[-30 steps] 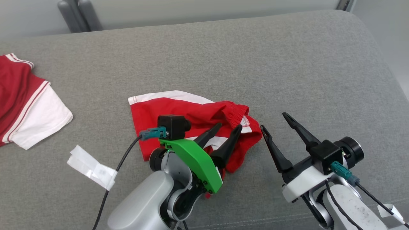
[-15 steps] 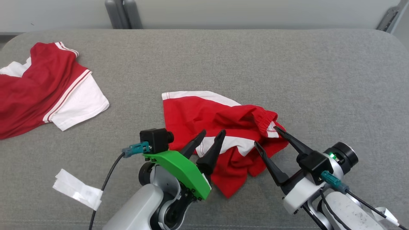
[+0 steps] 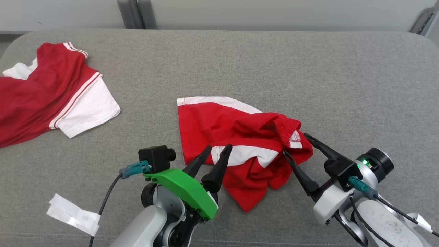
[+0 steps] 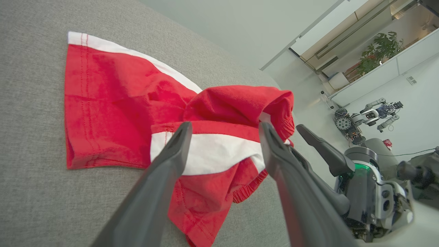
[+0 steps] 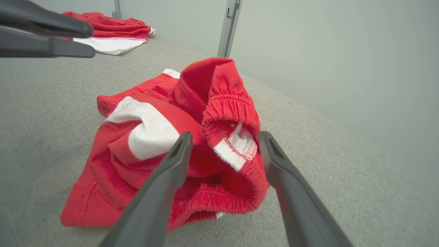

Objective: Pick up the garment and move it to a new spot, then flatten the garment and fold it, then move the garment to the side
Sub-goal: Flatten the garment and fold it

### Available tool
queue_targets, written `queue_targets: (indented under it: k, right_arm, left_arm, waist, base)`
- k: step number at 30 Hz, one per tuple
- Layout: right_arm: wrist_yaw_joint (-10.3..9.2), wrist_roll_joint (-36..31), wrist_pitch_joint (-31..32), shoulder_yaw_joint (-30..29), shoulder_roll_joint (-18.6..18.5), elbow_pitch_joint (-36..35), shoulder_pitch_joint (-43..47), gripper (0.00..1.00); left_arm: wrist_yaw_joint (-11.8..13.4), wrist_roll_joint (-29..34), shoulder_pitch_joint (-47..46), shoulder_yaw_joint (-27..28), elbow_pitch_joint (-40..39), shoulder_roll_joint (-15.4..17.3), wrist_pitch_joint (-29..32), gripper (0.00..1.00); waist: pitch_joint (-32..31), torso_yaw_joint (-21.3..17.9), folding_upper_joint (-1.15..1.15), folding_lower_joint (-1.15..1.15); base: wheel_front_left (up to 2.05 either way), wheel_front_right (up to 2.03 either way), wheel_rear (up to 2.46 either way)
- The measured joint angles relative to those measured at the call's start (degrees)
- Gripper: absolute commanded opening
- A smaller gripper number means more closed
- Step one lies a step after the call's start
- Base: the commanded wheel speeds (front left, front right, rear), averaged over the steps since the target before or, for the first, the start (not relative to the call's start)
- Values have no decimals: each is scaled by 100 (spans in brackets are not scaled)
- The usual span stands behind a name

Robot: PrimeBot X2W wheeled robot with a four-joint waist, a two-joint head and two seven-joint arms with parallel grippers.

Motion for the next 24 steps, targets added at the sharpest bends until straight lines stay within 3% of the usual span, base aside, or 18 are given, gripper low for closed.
queue_targets:
  k: [19,20,23,24]
  right_arm:
    - [93,-108,233,26,-211,182,-277,100]
    - [93,-108,233,26,-211,188,-297,95]
    - [108,-108,282,43,-207,189,-343,7]
    - [115,-108,283,43,-200,189,-347,0]
  left_arm:
    - [42,-13,30,14,-208,36,8,100]
    - [47,-13,30,13,-208,36,8,100]
    - [48,-13,32,19,-215,55,11,100]
    - [48,-13,32,18,-218,73,43,100]
  waist:
    - [237,146,0,0]
    - [244,150,0,0]
    - [273,149,0,0]
    - [290,144,0,0]
  base:
    - [0,0,0]
    - [0,0,0]
    - [0,0,0]
    - [0,0,0]
